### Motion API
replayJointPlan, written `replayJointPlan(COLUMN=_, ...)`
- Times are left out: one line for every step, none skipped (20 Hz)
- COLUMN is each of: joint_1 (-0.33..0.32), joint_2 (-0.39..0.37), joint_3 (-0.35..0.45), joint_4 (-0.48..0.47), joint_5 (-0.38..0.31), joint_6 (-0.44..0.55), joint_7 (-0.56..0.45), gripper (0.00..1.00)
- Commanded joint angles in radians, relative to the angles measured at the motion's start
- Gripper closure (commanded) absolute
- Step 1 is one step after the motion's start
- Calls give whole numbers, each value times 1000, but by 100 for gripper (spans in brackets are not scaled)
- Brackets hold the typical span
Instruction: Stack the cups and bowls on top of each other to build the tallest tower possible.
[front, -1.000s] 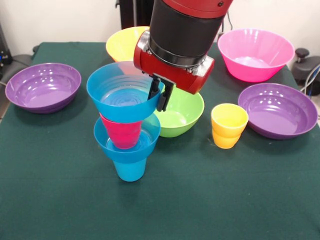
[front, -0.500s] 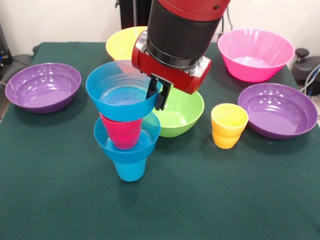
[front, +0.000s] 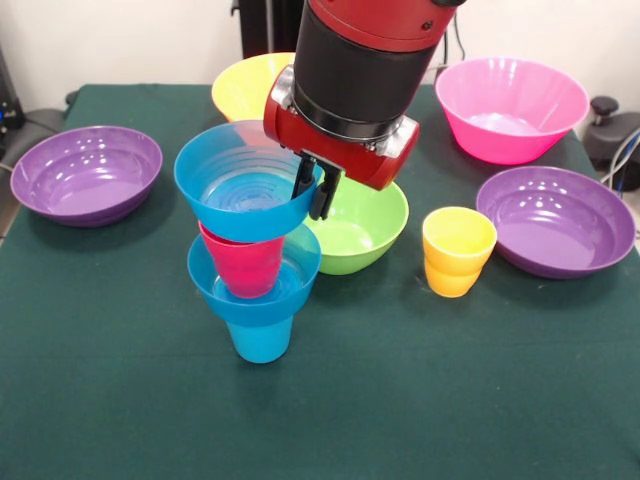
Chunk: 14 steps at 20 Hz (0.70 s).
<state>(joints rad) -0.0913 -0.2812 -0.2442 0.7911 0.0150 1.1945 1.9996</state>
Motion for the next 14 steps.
replayJointPlan(joint_1=-4, joint_2=29, joint_3=59, joint_4=83, joint_5=-7, joint_6=-6, joint_7=93, gripper=100)
replayJointPlan(joint_1=-4, joint_2=31, joint_3=58, joint_4=79, joint_5=-7, joint_6=-2, joint_7=93, gripper=100)
replayJointPlan(joint_1=-3, joint_2=28, joint_3=57, joint_4=78, joint_5=-7, joint_6=0, joint_7=91, gripper=100)
replayJointPlan(joint_1=-4, joint_2=28, joint_3=57, joint_4=76, joint_5=-8, joint_6=3, joint_7=89, gripper=100)
replayJointPlan(joint_1=-4, joint_2=27, joint_3=57, joint_4=72, joint_5=-9, joint_6=7, joint_7=85, gripper=100)
replayJointPlan(joint_1=-6, joint_2=29, joint_3=58, joint_4=67, joint_5=-9, joint_6=9, joint_7=78, gripper=100)
replayJointPlan(joint_1=-8, joint_2=30, joint_3=59, joint_4=62, joint_5=-10, joint_6=12, joint_7=72, gripper=100)
replayJointPlan(joint_1=-11, joint_2=31, joint_3=61, joint_4=60, joint_5=-11, joint_6=11, joint_7=65, gripper=100)
replayJointPlan(joint_1=-15, joint_2=27, joint_3=62, joint_4=63, joint_5=-10, joint_6=12, joint_7=59, gripper=100)
replayJointPlan(joint_1=-17, joint_2=25, joint_3=64, joint_4=63, joint_5=-9, joint_6=15, joint_7=55, gripper=100)
replayJointPlan(joint_1=-21, joint_2=20, joint_3=63, joint_4=68, joint_5=-10, joint_6=13, joint_7=50, gripper=100)
replayJointPlan(joint_1=-22, joint_2=20, joint_3=64, joint_4=69, joint_5=-9, joint_6=13, joint_7=48, gripper=100)
replayJointPlan(joint_1=-23, joint_2=15, joint_3=64, joint_4=77, joint_5=-9, joint_6=9, joint_7=48, gripper=100)
replayJointPlan(joint_1=-23, joint_2=14, joint_3=64, joint_4=81, joint_5=-8, joint_6=8, joint_7=49, gripper=100)
